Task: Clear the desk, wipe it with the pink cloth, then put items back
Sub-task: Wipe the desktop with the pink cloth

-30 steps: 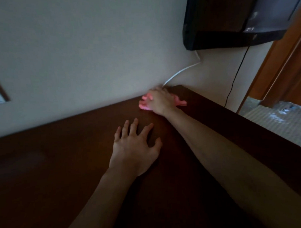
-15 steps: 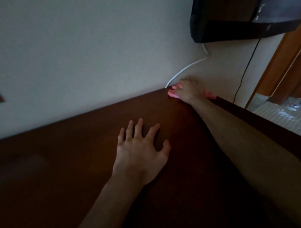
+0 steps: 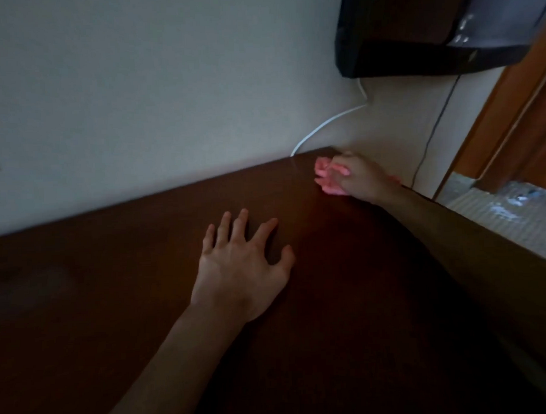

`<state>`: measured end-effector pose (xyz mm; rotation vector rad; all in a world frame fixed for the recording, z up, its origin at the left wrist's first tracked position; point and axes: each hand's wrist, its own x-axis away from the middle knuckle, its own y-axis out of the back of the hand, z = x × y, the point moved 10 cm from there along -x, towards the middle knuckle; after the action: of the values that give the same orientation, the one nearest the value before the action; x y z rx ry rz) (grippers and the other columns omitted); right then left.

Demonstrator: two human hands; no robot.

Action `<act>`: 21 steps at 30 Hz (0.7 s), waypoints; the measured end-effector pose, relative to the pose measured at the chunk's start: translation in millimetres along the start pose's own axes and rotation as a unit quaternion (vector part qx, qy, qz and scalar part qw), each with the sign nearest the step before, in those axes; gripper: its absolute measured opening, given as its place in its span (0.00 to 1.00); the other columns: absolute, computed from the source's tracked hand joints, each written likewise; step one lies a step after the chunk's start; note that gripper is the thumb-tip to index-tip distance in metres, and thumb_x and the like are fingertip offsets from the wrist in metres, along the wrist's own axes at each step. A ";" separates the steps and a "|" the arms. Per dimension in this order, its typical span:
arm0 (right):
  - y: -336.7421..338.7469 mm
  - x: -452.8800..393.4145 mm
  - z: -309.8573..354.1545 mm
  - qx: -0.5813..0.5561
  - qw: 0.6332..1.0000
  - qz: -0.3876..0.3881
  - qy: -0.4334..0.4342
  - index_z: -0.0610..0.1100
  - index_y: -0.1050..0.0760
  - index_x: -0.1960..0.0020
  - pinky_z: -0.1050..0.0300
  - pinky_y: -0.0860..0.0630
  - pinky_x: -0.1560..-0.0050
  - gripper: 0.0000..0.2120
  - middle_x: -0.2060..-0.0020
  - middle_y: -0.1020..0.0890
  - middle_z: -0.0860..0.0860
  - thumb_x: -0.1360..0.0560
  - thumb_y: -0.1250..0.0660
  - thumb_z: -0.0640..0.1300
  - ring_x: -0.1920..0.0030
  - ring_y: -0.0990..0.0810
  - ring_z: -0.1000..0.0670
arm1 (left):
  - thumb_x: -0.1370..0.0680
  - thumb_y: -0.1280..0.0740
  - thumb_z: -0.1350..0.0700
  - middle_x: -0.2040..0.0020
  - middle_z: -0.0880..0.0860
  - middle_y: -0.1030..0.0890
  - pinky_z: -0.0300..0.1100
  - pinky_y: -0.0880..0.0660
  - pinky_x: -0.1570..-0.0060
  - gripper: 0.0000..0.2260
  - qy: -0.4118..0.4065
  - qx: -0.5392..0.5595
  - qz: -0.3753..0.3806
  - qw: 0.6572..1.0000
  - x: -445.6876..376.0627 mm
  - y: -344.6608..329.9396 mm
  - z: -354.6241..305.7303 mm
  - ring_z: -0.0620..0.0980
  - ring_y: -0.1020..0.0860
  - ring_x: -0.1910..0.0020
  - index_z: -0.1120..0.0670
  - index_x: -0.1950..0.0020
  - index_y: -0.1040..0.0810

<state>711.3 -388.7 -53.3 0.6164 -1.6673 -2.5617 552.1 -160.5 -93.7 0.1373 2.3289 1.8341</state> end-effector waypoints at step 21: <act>6.5 22.3 28.8 0.077 0.997 0.016 -0.005 0.47 0.20 0.36 0.53 0.30 0.37 0.18 0.35 0.21 0.44 0.20 0.35 0.55 0.35 0.24 0.42 | 0.21 0.53 0.29 0.17 0.51 0.50 0.52 0.57 0.21 0.30 0.007 -0.010 0.016 1.000 -0.8 -1.9 1.1 0.53 0.54 0.18 0.34 0.20 0.48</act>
<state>679.7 -371.5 -44.5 0.5814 -1.8760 -2.4348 553.1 -160.1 -95.7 0.1603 2.3301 1.8785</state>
